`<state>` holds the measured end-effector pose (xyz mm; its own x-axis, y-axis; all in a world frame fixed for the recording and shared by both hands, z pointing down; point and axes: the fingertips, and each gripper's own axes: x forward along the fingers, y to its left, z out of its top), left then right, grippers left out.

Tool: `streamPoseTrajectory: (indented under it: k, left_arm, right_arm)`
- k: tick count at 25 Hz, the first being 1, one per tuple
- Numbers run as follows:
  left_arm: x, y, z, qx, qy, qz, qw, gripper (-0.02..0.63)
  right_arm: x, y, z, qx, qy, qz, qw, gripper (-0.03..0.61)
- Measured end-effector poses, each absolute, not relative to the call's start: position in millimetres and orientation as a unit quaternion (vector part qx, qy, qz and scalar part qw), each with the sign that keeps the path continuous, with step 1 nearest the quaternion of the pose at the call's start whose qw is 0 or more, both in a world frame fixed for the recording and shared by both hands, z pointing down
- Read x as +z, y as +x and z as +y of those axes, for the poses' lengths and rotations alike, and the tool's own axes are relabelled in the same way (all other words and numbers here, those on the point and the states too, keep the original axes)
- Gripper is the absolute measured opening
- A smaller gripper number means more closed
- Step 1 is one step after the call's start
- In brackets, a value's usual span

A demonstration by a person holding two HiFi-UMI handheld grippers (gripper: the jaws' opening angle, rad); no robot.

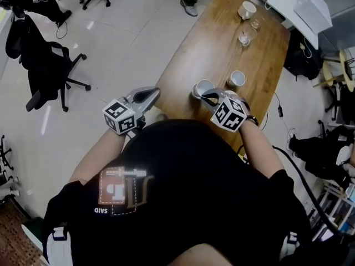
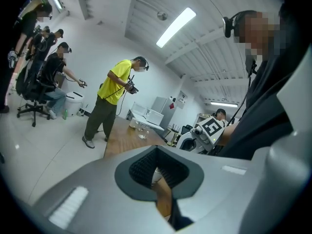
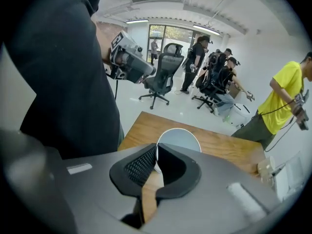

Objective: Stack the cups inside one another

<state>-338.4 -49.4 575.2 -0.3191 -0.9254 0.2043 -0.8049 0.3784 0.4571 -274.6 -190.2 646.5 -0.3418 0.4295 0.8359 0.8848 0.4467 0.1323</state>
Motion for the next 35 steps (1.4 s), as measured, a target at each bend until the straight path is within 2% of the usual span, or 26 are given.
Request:
streamPoseTrajectory:
  k: [3, 6, 9, 11, 14, 18, 23, 26, 35]
  left_arm:
    - [577.7, -340.6, -41.8, -0.134, 0.536, -0.802, 0.226, 0.002]
    - [579.4, -342.2, -39.7, -0.131, 0.540, -0.799, 0.228, 0.002]
    - [578.4, -340.5, -49.4, -0.130, 0.556, -0.790, 0.226, 0.002]
    - [574.6, -340.9, -65.9, -0.127, 0.573, -0.779, 0.220, 0.002]
    - [565.1, -340.9, -99.2, -0.121, 0.603, -0.760, 0.210, 0.002]
    - [555.9, -335.7, -143.3, -0.107, 0.638, -0.734, 0.204, 0.002]
    - [558.8, -320.9, -185.1, -0.090, 0.663, -0.710, 0.218, 0.002]
    - [559.3, -311.5, -202.0, -0.084, 0.670, -0.702, 0.225, 0.002]
    - [563.0, -304.8, -203.9, -0.077, 0.667, -0.704, 0.234, 0.002]
  right_arm:
    - [666.4, -280.6, -186.1, -0.299, -0.422, -0.761, 0.391, 0.032]
    - [660.9, -285.8, -180.7, -0.282, -0.415, -0.777, 0.380, 0.107]
    - [623.3, -284.8, -190.0, -0.255, -0.392, -0.814, 0.344, 0.121]
    - [583.3, -284.5, -218.1, -0.202, -0.341, -0.866, 0.304, 0.113]
    - [537.6, -267.2, -288.8, -0.056, -0.235, -0.939, 0.246, 0.091]
    - [543.2, -207.3, -376.3, 0.075, -0.096, -0.970, 0.208, 0.055]
    - [585.5, -139.2, -418.5, 0.158, 0.021, -0.970, 0.186, 0.015]
    - [606.1, -119.1, -427.3, 0.204, 0.055, -0.960, 0.184, 0.014]
    - [609.4, -122.5, -414.4, 0.179, 0.017, -0.964, 0.198, 0.014]
